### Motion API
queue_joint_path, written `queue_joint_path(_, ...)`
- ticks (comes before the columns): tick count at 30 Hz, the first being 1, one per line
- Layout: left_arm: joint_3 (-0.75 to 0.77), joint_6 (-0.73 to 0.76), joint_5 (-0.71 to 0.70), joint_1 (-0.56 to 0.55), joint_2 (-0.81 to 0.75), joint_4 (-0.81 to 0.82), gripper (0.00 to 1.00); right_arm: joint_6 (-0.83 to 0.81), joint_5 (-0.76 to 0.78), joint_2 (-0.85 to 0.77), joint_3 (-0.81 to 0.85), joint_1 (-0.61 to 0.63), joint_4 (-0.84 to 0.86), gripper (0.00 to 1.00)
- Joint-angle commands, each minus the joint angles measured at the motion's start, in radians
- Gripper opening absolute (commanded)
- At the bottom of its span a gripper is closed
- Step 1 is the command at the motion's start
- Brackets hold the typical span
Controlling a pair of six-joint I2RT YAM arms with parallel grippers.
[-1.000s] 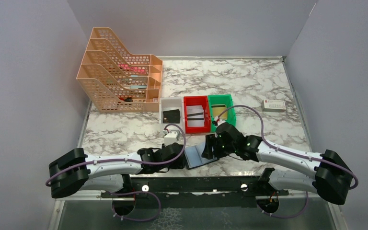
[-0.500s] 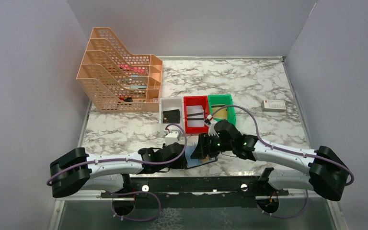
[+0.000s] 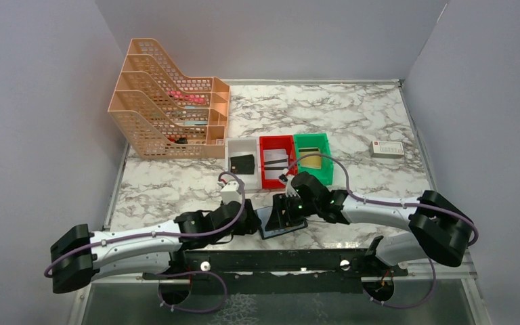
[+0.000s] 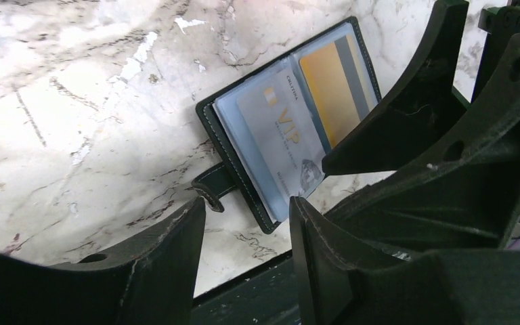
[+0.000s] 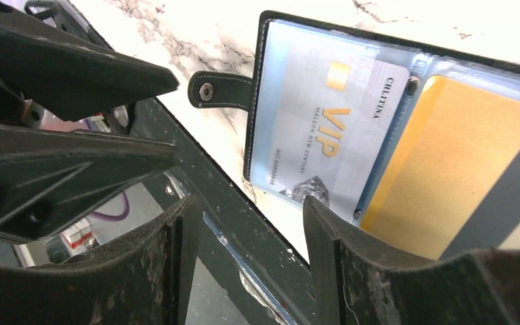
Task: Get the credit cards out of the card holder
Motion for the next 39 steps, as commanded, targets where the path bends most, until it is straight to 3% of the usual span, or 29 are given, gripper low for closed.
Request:
queue_joint_path(1,-0.049,-0.047,-0.079,0.002,-0.113,-0.072,0.52,-0.039,0.105,-0.040,0.043,0.006,-0.088,0.61)
queue_joint_path(9,-0.057,-0.049,-0.077,0.003,-0.146,-0.077,0.53,-0.035,0.207,-0.078,0.014,0.005,-0.132,0.62)
queue_joint_path(21,0.038,0.048,-0.031,0.002,0.088,0.072,0.56,-0.019,0.166,0.007,-0.021,-0.021,0.018,0.58)
queue_joint_path(29,0.057,0.102,-0.027,0.003,0.158,0.134,0.56,0.016,0.112,0.040,-0.080,-0.060,0.108,0.53)
queue_joint_path(35,0.014,0.073,0.076,0.004,0.252,0.177,0.51,0.077,0.059,0.084,-0.143,-0.077,0.221,0.46)
queue_joint_path(39,-0.002,0.062,0.106,0.004,0.295,0.193,0.39,0.112,0.020,0.092,-0.176,-0.085,0.294,0.38)
